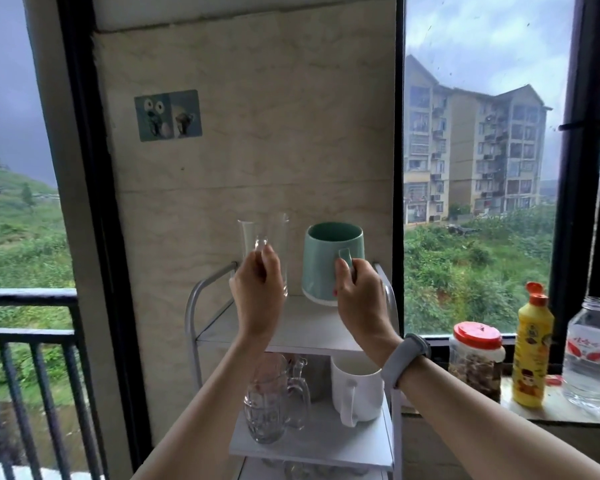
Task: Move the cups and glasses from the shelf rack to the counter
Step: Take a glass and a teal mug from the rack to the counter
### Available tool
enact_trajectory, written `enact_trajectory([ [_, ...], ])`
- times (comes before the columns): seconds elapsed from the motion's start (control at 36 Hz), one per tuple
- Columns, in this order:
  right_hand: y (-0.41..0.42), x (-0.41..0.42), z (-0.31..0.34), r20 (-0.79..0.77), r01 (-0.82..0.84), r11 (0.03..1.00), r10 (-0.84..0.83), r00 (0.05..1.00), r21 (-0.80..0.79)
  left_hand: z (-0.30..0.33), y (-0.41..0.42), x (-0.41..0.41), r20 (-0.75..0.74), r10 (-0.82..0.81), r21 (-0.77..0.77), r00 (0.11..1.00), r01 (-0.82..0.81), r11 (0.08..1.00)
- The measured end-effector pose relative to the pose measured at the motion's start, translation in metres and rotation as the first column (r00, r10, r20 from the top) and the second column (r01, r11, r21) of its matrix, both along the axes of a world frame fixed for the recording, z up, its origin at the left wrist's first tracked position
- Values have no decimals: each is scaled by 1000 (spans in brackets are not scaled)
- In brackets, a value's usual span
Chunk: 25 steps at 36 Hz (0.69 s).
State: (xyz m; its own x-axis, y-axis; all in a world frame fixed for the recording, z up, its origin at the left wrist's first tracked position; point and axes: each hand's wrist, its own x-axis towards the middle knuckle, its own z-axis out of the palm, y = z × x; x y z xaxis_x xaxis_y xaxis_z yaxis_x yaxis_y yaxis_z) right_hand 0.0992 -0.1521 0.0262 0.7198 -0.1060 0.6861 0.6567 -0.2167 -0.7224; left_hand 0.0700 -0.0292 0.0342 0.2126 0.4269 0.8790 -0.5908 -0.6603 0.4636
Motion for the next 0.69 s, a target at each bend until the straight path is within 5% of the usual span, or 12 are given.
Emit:
enact_trajectory([
  [0.33, -85, -58, 44, 233, -48, 988, 13, 972, 146, 44, -70, -54, 90, -77, 46, 993, 73, 996],
  [0.69, -384, -214, -29, 148, 379, 924, -382, 912, 51, -31, -357, -155, -61, -493, -24, 868, 492, 870],
])
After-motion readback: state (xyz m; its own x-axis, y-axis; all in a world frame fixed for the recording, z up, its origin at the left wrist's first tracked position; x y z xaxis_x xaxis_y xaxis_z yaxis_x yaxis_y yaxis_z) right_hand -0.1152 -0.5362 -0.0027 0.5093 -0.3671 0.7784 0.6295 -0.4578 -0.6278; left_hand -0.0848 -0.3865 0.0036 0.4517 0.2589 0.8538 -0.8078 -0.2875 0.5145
